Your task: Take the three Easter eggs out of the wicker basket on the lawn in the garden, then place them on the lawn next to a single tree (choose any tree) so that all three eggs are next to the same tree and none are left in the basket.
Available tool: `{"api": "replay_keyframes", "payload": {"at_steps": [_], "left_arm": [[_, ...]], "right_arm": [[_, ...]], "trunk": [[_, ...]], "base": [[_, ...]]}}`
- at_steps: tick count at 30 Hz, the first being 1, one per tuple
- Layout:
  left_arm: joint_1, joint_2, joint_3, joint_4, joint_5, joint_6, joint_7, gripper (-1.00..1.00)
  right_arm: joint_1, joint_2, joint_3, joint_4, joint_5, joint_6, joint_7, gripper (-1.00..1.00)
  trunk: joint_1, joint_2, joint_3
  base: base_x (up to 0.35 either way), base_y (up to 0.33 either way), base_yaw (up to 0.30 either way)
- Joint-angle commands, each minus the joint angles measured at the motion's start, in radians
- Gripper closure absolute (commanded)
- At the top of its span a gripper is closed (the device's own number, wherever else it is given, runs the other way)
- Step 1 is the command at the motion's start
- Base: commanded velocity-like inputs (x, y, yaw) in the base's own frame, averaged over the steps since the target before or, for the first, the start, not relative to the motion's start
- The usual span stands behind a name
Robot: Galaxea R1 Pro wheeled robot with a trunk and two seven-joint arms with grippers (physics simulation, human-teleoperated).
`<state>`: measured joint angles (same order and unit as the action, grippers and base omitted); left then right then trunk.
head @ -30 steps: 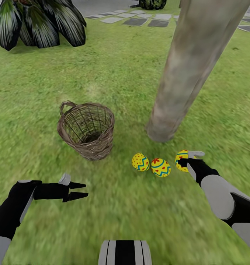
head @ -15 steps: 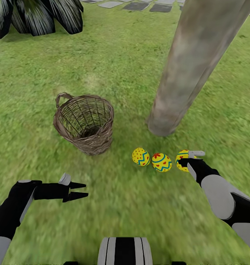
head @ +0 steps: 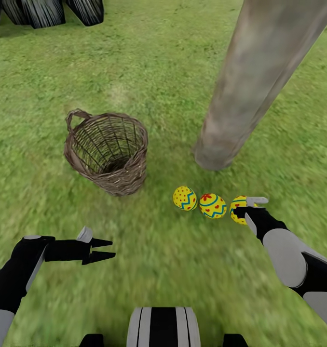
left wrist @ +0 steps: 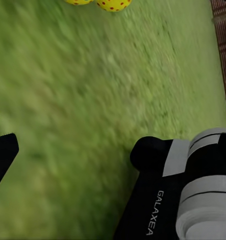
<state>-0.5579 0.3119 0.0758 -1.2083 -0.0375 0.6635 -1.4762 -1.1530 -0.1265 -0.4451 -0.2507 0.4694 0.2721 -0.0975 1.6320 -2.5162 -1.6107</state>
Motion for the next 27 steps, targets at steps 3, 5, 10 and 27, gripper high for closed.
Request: {"api": "replay_keyframes", "payload": {"at_steps": [3,5,10,27], "left_arm": [[0.0,0.0,0.001,0.0,-0.004,0.01,-0.006,-1.0],[0.0,-0.001,0.001,0.0,-0.004,0.01,-0.006,-1.0],[0.0,-0.001,0.001,0.0,-0.004,0.01,-0.006,-1.0],[0.0,0.0,-0.001,-0.002,-0.004,0.01,-0.006,-1.0]], "right_arm": [[-0.001,-0.001,-0.003,-0.001,0.005,0.004,-0.001,1.0],[-0.001,-0.001,-0.004,-0.002,0.005,0.003,0.0,1.0],[-0.001,-0.001,-0.003,-0.002,0.005,0.001,0.003,1.0],[-0.001,-0.001,-0.003,-0.003,0.005,0.0,0.007,-1.0]], "trunk": [[0.001,-0.001,-0.012],[0.002,-0.001,-0.02],[0.004,-0.003,-0.039],[0.001,-0.001,-0.008]], "base": [[0.0,0.0,0.0],[0.0,0.0,0.0],[0.0,0.0,0.0],[0.0,0.0,0.0]]}}
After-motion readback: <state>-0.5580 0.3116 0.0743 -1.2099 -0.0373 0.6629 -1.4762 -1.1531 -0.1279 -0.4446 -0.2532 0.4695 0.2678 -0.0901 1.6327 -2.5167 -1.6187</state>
